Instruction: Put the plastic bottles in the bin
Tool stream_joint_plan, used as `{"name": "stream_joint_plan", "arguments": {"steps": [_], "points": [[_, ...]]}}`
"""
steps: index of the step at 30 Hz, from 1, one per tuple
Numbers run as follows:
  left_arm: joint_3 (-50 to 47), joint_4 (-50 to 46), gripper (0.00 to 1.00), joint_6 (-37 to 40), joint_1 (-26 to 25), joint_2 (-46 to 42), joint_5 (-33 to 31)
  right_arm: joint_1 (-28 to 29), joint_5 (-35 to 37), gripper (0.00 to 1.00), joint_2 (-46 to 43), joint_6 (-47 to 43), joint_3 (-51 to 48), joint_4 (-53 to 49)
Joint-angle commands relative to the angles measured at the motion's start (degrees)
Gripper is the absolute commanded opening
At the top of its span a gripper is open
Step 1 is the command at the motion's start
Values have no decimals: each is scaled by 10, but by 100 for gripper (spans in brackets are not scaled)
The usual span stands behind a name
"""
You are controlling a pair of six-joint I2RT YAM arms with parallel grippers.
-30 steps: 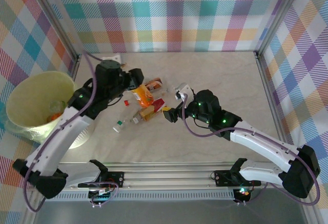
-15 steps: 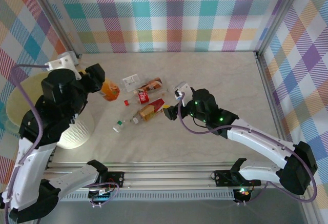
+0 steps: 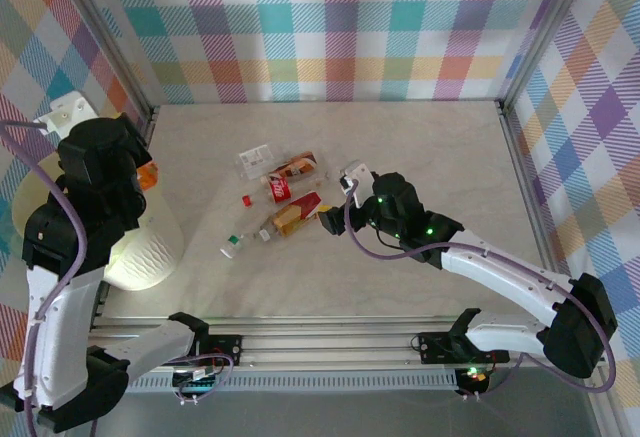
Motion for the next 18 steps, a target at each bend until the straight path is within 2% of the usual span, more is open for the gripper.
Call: {"name": "stream_joint_plan", "arguments": {"steps": [1,5,12,15,18], "points": [[18,-12,57,32,65,8,7,0,7,100,-1,4,14,-1],[47,-74,58,19,176,61,123,0,4,100,5,4,19,1],[33,-81,59,11,392,83,279,-1,4,100,7,5,20,-3],[38,-109,62,14,457,110,363,-1,3,100,10,6,20,-6],[36,-137,64,23,483,130,371,-1,1,100,16,8,24,-7]]}}
